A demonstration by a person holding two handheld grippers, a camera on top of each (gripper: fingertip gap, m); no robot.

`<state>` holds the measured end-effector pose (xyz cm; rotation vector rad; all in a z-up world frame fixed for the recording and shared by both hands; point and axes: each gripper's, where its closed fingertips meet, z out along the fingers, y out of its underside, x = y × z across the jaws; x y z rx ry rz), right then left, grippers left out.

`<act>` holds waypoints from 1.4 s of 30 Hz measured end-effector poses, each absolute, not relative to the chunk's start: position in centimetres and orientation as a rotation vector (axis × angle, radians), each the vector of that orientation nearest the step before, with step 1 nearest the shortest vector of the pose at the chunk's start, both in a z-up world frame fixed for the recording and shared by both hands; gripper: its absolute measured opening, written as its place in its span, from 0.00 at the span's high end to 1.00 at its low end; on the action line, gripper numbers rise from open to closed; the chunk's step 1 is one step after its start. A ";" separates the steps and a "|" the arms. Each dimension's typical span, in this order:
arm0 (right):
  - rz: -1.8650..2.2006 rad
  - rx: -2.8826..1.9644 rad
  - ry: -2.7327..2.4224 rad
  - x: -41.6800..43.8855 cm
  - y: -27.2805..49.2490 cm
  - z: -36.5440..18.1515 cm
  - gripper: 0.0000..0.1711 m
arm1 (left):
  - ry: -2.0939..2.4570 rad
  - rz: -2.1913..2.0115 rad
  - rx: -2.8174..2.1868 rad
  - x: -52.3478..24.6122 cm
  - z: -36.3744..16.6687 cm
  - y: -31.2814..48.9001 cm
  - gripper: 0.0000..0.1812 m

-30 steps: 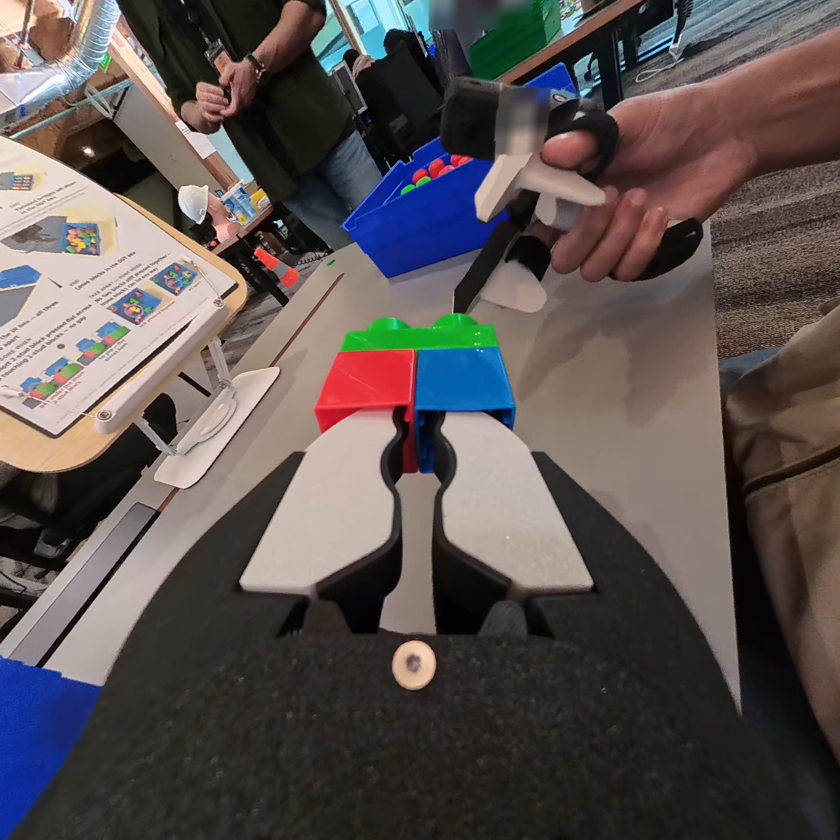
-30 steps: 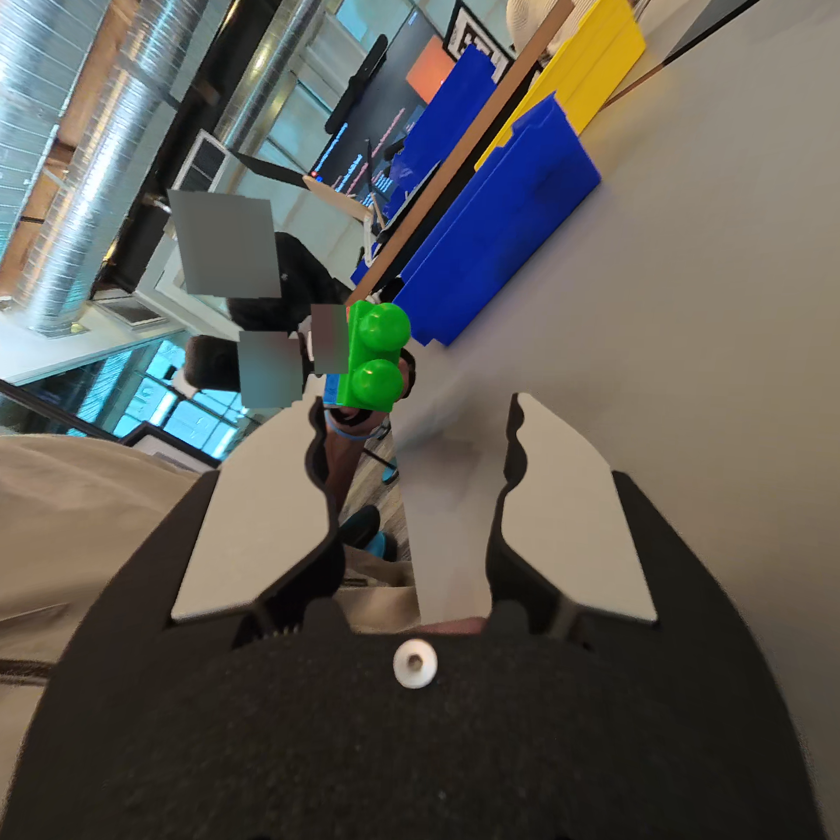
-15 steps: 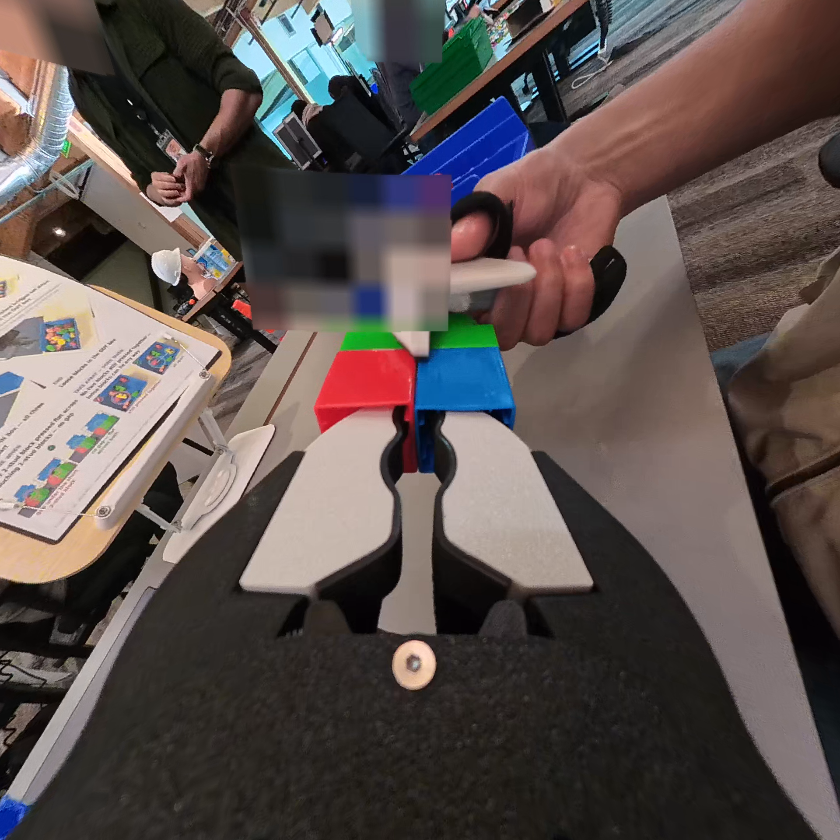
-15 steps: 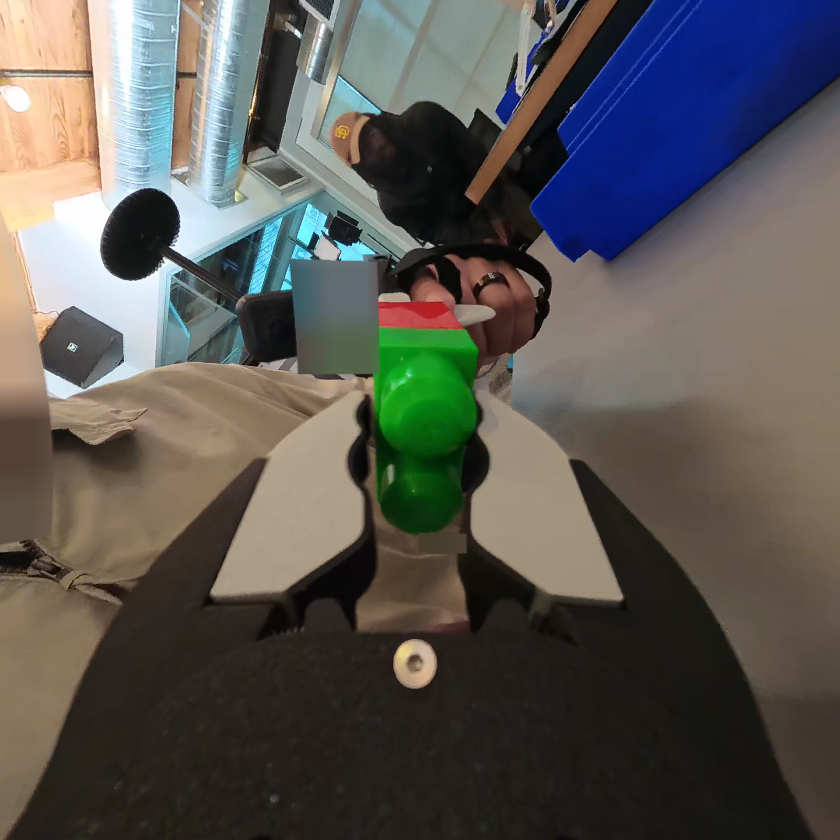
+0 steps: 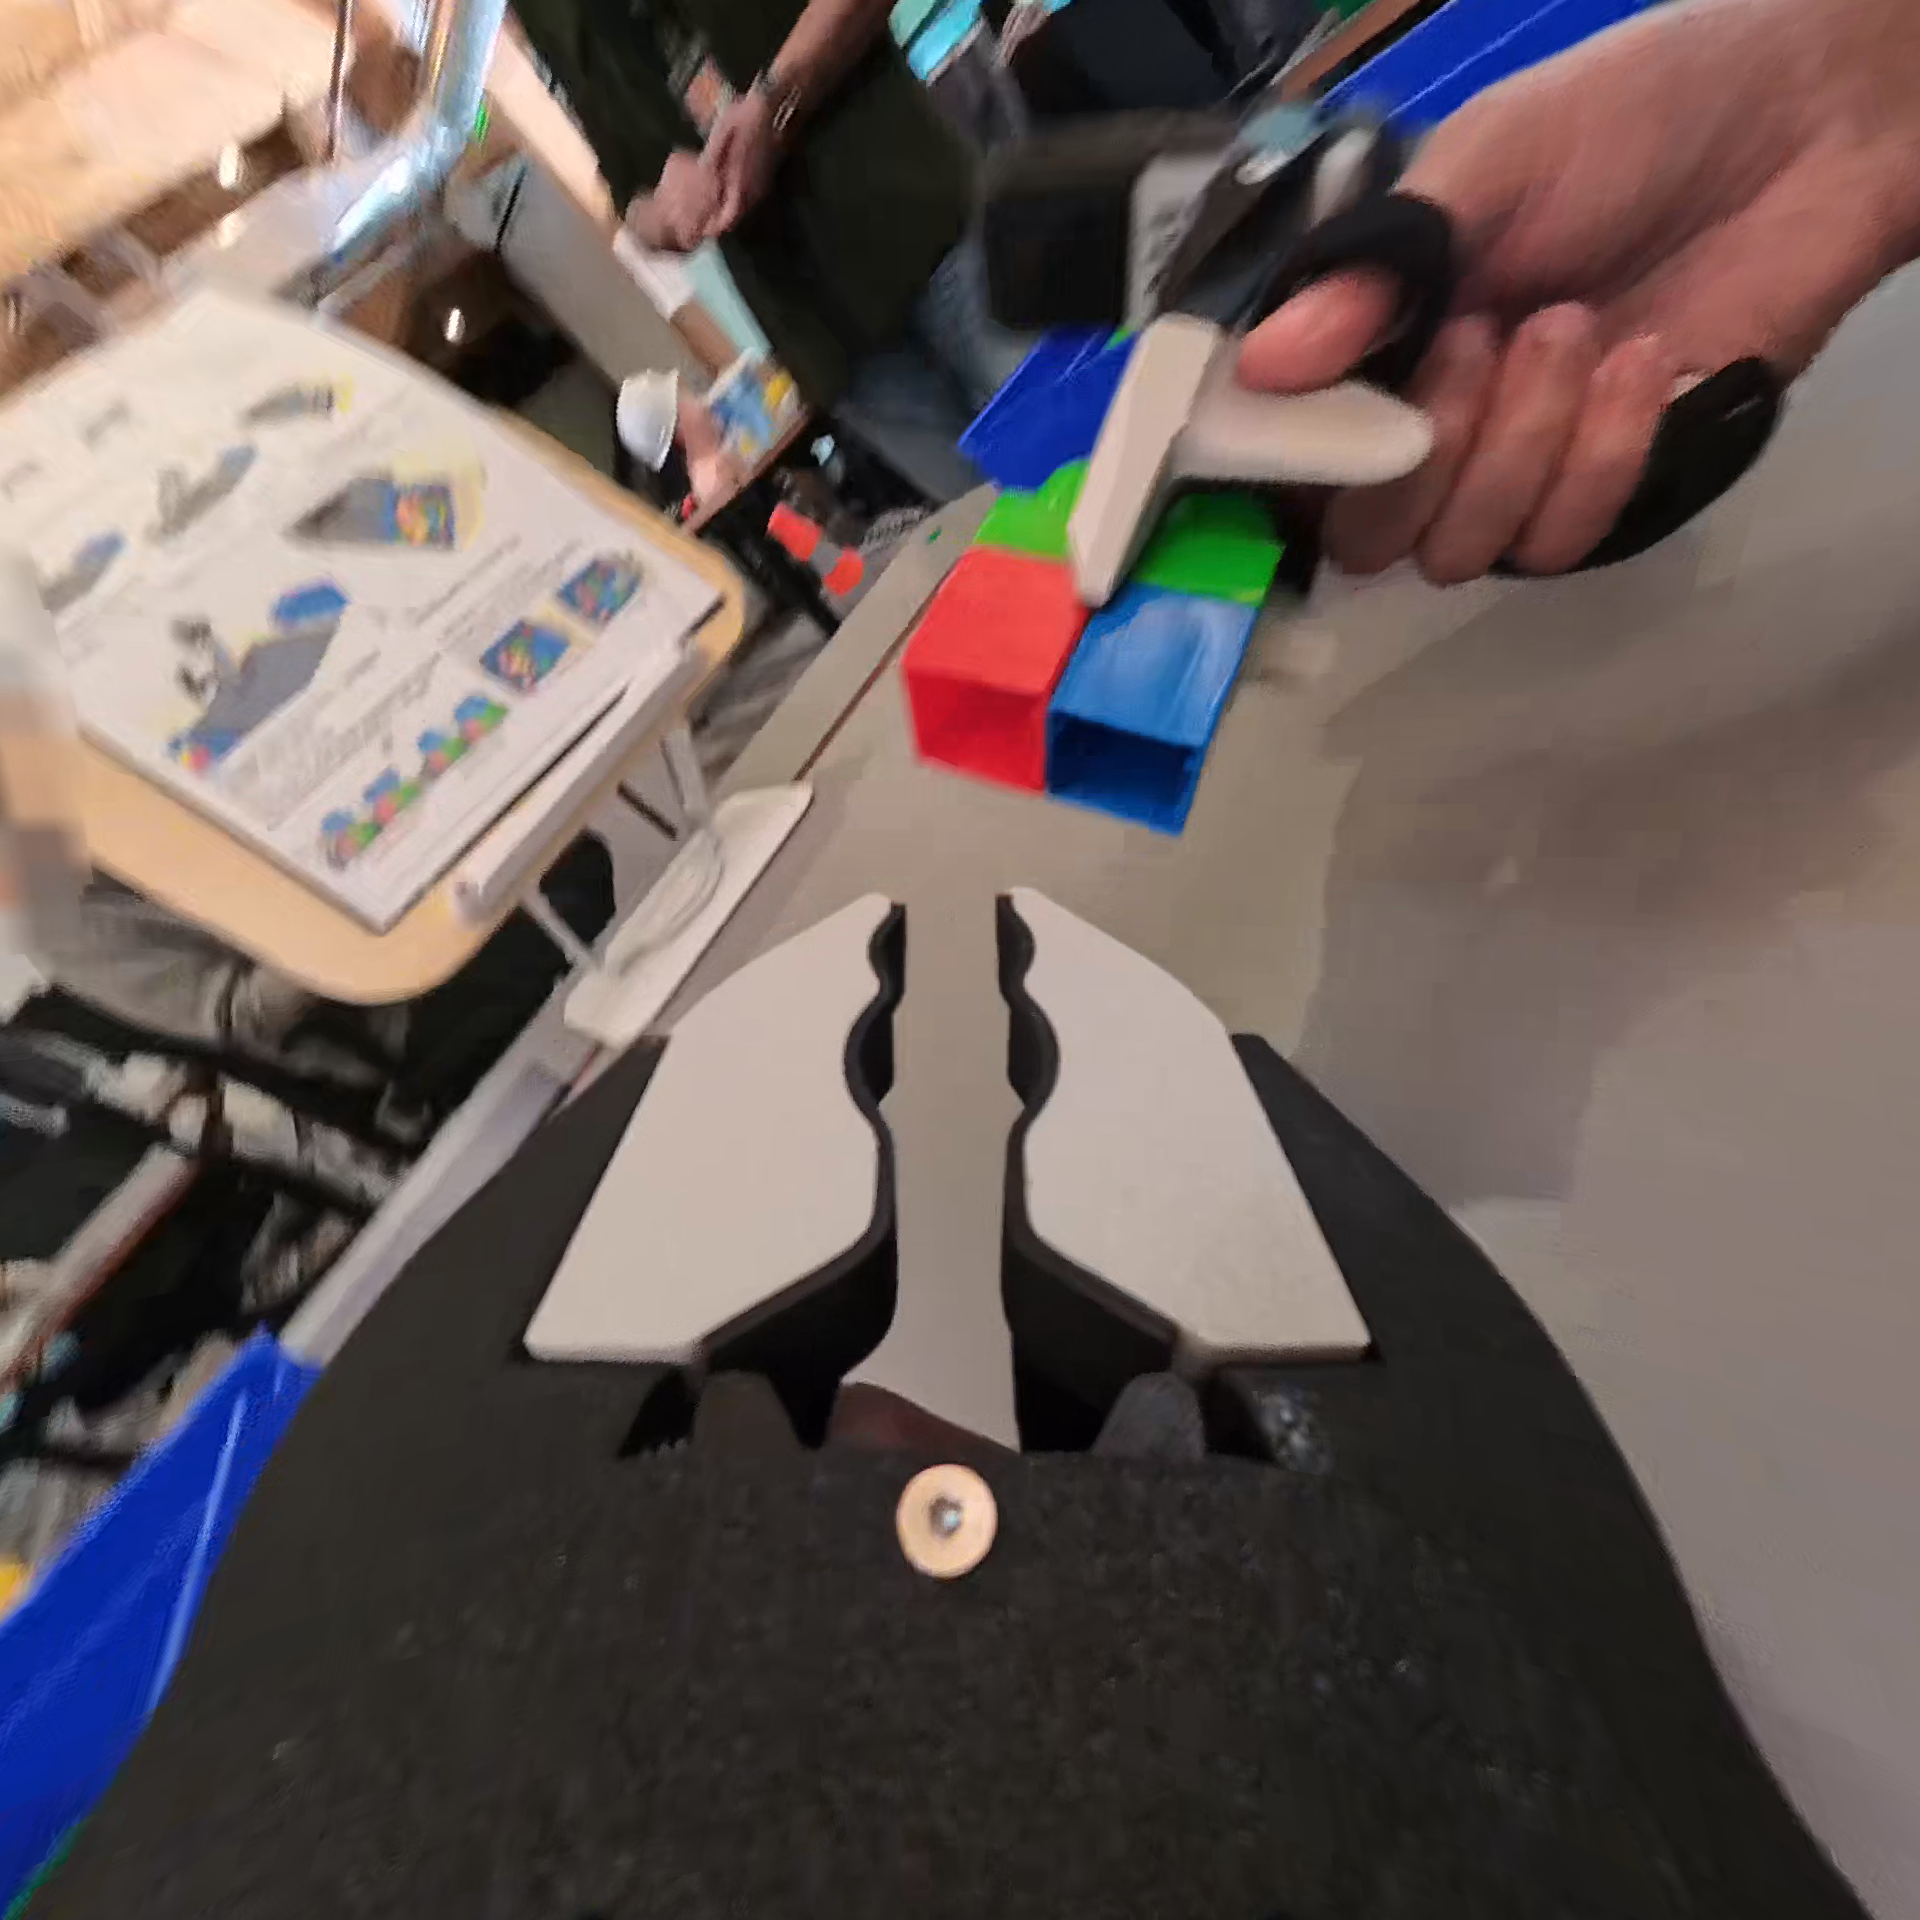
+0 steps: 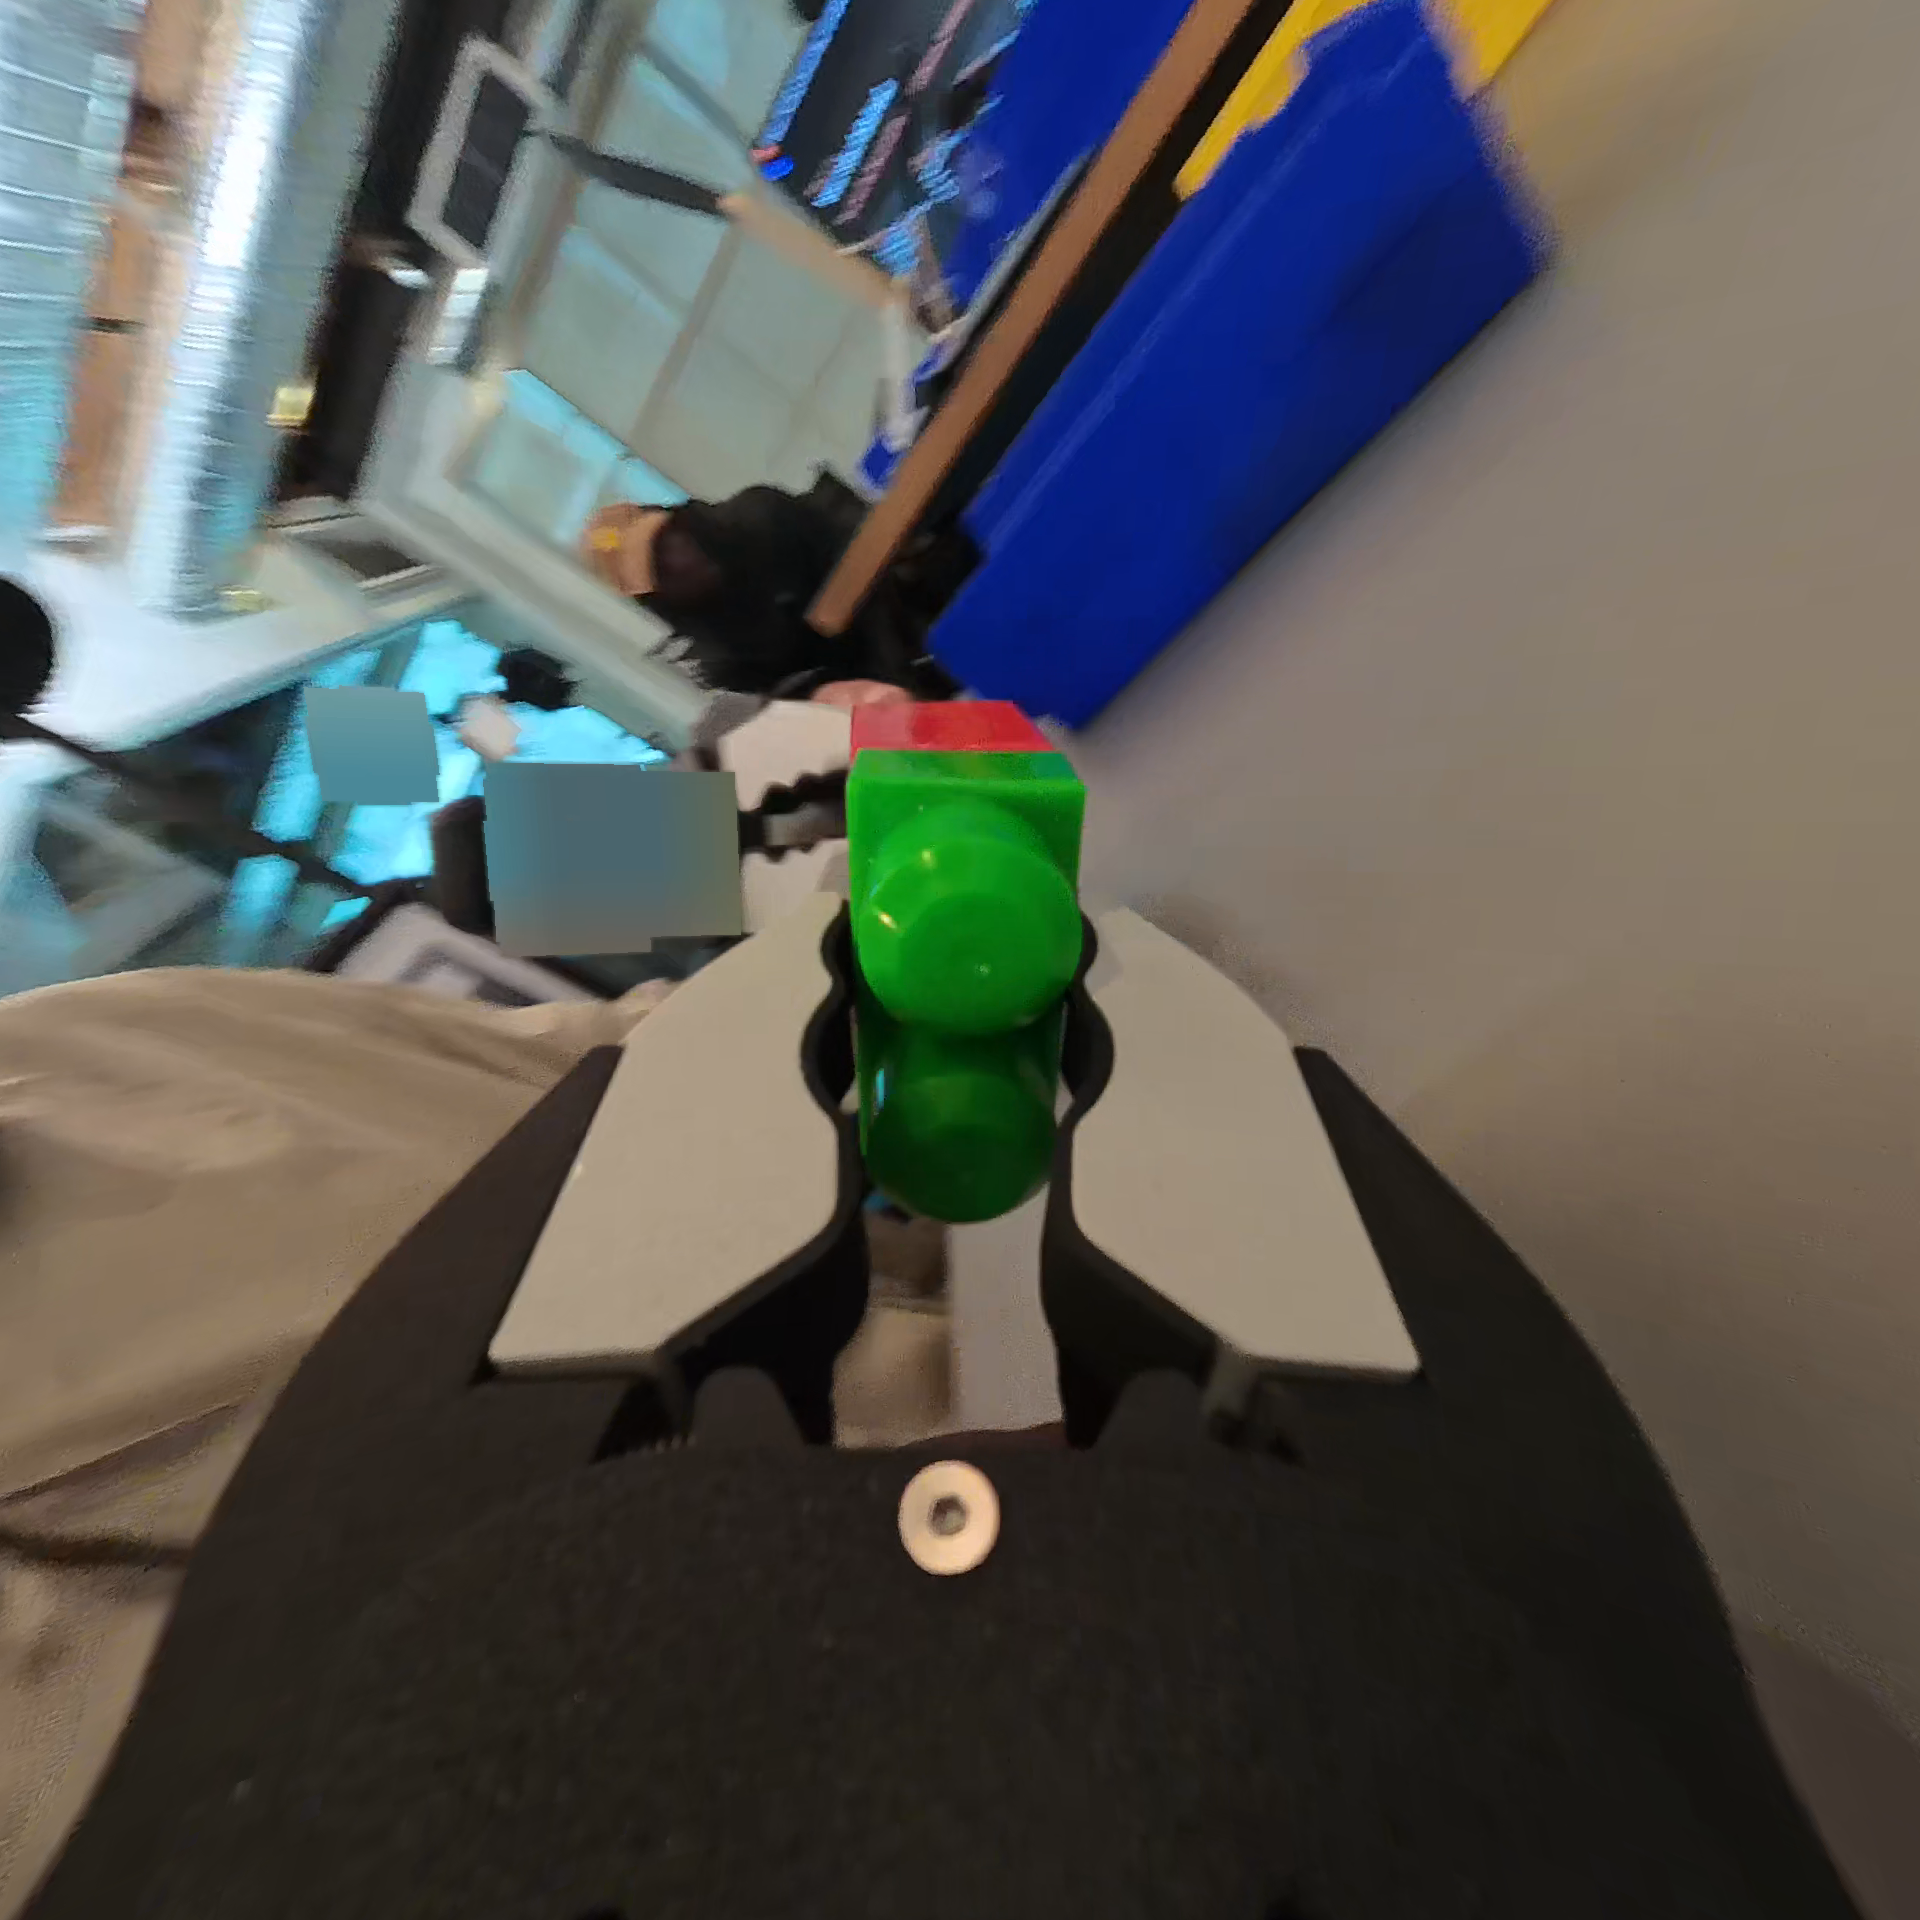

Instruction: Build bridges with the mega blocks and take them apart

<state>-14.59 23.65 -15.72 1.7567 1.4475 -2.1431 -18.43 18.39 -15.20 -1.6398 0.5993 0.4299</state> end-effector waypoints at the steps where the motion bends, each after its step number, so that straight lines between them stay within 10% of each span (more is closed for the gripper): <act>1: -2.132 1.882 1.512 -14.6 25.0 -16.3 0.79 | 0.526 0.434 -1.688 -19.6 -15.6 18.4 0.88; 13: -1.520 3.167 2.094 -10.3 33.7 -18.0 0.79 | -0.406 0.293 -1.875 -26.9 -19.2 17.7 0.38; 42: -1.572 3.271 1.987 -7.7 33.6 -17.9 0.79 | -0.399 0.368 -1.830 -26.4 -19.4 17.0 0.46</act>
